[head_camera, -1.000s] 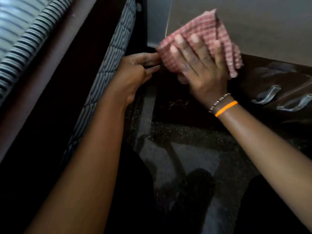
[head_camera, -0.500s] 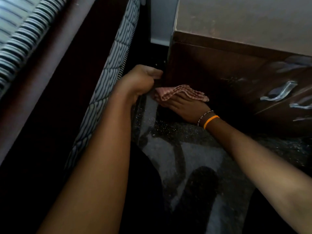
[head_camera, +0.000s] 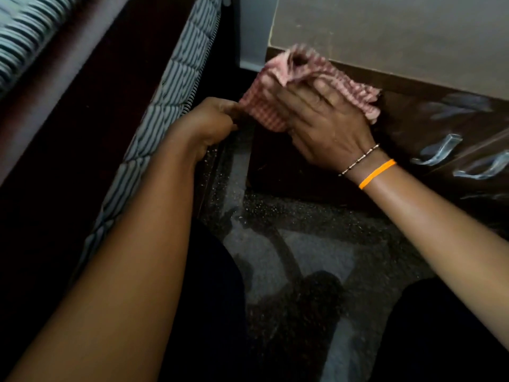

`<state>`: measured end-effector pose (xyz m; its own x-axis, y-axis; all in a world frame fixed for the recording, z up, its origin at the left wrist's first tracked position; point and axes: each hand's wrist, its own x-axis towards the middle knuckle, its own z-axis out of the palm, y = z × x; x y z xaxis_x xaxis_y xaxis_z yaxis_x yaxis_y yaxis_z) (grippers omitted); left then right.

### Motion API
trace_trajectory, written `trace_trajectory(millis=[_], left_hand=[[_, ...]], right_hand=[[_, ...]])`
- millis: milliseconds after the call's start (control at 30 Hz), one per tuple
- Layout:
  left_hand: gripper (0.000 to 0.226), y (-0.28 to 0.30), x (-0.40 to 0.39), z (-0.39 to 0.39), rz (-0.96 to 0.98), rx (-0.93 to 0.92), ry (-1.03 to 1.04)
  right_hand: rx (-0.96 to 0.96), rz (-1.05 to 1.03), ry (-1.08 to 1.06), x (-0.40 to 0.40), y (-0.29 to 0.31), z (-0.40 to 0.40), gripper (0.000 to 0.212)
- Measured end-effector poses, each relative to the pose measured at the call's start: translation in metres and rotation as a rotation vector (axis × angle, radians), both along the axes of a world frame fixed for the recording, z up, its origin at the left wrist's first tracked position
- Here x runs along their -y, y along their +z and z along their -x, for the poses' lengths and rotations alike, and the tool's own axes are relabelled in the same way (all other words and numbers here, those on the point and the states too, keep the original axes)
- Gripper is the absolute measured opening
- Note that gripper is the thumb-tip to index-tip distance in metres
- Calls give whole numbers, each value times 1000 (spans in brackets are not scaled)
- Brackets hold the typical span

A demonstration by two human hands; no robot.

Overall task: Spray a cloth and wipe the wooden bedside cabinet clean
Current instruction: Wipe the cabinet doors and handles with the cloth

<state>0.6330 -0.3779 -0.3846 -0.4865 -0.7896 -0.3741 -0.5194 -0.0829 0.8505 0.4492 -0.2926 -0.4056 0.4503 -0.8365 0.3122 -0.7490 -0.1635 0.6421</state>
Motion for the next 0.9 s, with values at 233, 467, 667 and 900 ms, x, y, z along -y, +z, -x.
trace_trajectory(millis=[233,467,667,900], left_hand=[[43,-2,0,-5,28,243,-157],[49,-17,1,2,81,692,-604],[54,-27,12,7,15,614,-669],[29,-40,7,16,64,606,-696]], right_hand=[[-34,-11,-91,-3,-29,-7,59],[-76,-305,67,-12,-111,0,55],[-153,-634,75,1,-169,-13,51],[-5,-769,153,10,-195,-27,55]])
